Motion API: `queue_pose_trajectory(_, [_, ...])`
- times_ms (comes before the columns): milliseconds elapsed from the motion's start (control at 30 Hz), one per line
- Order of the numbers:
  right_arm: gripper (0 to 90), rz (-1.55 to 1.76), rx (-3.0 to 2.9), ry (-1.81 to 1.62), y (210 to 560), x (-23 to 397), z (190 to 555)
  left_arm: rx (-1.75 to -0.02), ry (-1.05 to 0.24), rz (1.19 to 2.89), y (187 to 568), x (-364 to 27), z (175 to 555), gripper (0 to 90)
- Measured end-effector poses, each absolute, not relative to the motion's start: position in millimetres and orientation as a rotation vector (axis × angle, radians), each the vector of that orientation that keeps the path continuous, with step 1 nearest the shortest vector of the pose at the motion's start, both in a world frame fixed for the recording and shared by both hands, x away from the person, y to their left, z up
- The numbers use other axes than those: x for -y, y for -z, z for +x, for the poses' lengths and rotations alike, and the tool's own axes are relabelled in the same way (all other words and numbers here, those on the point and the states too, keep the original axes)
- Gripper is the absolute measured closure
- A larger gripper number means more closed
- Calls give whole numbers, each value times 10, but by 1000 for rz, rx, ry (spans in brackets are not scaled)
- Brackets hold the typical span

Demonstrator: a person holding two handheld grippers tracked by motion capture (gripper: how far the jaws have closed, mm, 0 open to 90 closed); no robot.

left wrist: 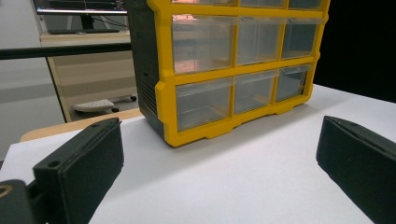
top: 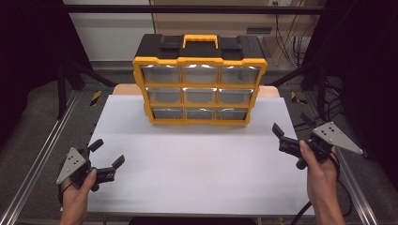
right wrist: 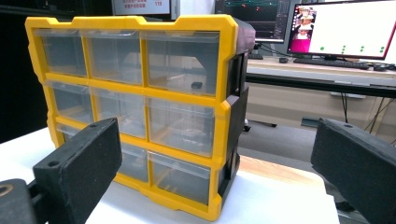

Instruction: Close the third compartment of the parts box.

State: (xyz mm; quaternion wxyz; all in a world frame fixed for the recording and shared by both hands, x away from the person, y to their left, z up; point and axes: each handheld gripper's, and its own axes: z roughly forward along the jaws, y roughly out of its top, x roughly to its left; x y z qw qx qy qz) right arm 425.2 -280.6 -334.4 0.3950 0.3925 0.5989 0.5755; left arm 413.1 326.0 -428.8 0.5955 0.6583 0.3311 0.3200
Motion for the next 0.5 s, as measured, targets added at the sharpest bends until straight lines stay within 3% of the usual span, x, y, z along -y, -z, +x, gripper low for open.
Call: queue_pose_trajectory(500, [23, 995, -1512, -1455, 3450, 2867, 4166, -768, -746, 1526, 4287, -3266, 4120, 6])
